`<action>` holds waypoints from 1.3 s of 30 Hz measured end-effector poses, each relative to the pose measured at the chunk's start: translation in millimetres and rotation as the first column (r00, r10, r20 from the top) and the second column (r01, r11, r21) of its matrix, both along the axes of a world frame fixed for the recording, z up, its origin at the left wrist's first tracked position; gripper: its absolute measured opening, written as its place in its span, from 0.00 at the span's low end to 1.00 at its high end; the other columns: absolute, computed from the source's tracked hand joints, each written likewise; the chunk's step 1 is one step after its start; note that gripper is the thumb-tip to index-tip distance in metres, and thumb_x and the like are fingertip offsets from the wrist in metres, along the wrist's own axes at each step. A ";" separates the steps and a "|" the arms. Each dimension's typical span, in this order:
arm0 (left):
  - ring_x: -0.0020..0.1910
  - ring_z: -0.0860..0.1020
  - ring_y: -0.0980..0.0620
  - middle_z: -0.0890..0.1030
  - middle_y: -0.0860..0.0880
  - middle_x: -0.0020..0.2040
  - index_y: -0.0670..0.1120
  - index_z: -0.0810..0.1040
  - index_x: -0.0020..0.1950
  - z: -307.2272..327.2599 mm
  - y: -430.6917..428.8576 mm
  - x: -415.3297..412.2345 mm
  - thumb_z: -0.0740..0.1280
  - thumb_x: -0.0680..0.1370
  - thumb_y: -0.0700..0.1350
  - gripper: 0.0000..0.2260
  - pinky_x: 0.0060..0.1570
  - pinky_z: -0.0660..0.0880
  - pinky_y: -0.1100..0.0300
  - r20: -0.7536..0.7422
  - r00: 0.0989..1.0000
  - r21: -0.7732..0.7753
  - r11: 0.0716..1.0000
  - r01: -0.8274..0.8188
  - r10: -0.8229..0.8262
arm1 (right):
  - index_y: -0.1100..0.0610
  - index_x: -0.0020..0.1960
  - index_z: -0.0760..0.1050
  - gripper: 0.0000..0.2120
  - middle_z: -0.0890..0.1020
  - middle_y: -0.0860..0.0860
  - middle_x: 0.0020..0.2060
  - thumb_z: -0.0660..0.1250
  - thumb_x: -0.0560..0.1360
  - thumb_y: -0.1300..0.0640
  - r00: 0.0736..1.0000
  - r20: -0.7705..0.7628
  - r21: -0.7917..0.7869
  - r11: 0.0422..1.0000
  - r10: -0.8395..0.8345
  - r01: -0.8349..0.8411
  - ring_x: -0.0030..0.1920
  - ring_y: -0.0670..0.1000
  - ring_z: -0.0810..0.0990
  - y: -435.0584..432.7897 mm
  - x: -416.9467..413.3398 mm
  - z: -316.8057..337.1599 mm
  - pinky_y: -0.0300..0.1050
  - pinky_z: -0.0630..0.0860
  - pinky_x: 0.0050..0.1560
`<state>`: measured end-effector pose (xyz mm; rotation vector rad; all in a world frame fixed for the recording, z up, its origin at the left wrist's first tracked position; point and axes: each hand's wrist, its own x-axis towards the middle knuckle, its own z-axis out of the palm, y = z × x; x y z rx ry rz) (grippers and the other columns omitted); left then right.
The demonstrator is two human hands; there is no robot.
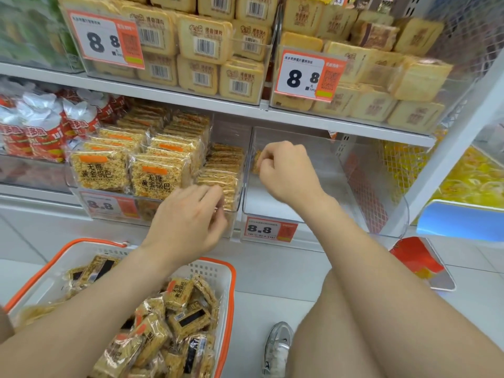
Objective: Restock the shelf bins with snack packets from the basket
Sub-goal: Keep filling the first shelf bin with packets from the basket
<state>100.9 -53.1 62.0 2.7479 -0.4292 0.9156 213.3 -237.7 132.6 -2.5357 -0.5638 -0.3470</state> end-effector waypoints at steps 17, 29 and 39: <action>0.58 0.82 0.43 0.73 0.43 0.75 0.47 0.69 0.78 -122.0 87.1 -42.4 0.58 0.80 0.31 0.27 0.55 0.82 0.49 -0.891 0.228 0.423 0.900 0.102 0.393 | 0.56 0.42 0.73 0.07 0.74 0.53 0.37 0.63 0.77 0.66 0.788 -0.506 -0.692 0.380 0.351 -0.614 0.36 0.57 0.77 83.4 -84.0 -158.8 0.46 0.69 0.29; 0.68 0.77 0.43 0.71 0.45 0.77 0.46 0.69 0.78 -144.0 84.7 -43.0 0.63 0.81 0.30 0.26 0.59 0.78 0.53 -0.929 0.159 0.352 0.931 0.100 0.334 | 0.52 0.75 0.72 0.23 0.78 0.54 0.67 0.62 0.80 0.61 0.702 -0.703 -0.646 0.311 0.111 -0.697 0.63 0.59 0.78 108.1 -57.1 -257.0 0.51 0.78 0.57; 0.65 0.78 0.42 0.74 0.42 0.73 0.44 0.70 0.78 -147.4 105.7 -34.3 0.59 0.82 0.34 0.23 0.59 0.79 0.52 -0.985 0.055 0.157 0.981 -0.110 0.164 | 0.61 0.66 0.73 0.16 0.69 0.61 0.62 0.59 0.80 0.65 0.622 -0.783 -0.580 0.375 -0.009 -0.723 0.49 0.56 0.76 127.3 -83.7 -267.3 0.48 0.74 0.45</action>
